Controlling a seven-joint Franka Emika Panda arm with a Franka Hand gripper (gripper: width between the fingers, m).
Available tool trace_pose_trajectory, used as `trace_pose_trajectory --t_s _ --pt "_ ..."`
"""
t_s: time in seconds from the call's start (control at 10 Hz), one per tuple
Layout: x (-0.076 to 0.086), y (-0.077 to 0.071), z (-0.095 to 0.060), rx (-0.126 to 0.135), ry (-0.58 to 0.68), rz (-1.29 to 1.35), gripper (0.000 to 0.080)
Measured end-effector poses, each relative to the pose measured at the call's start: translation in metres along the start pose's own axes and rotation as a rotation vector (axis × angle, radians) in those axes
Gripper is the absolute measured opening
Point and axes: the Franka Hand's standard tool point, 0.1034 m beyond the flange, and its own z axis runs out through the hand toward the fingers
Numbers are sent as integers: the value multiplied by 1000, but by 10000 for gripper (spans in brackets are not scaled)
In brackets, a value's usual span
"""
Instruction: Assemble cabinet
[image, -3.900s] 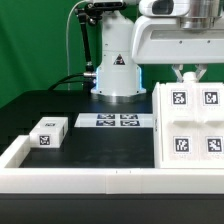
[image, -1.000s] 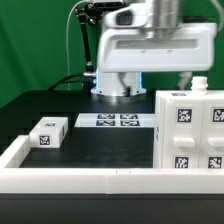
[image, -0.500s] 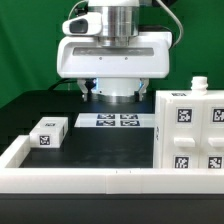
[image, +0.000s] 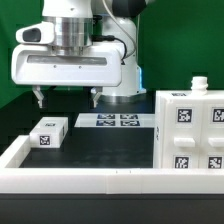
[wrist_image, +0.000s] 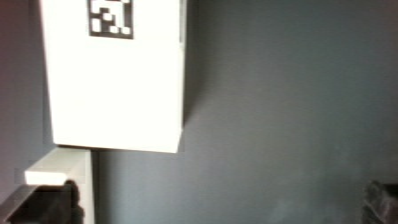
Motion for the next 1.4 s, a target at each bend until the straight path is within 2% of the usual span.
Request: trace_pose_trajectory --t_s 0.1,0.4,0.8,1.3,1.4 --pt "-9 20 7 -8 -8 14 797" --pt "-19 38 14 -12 -24 7 797" --pt "-22 30 21 -6 -38 -6 797" --pt "-36 25 50 -5 -86 -12 797" --pt "-37 24 52 -4 -90 -15 797"
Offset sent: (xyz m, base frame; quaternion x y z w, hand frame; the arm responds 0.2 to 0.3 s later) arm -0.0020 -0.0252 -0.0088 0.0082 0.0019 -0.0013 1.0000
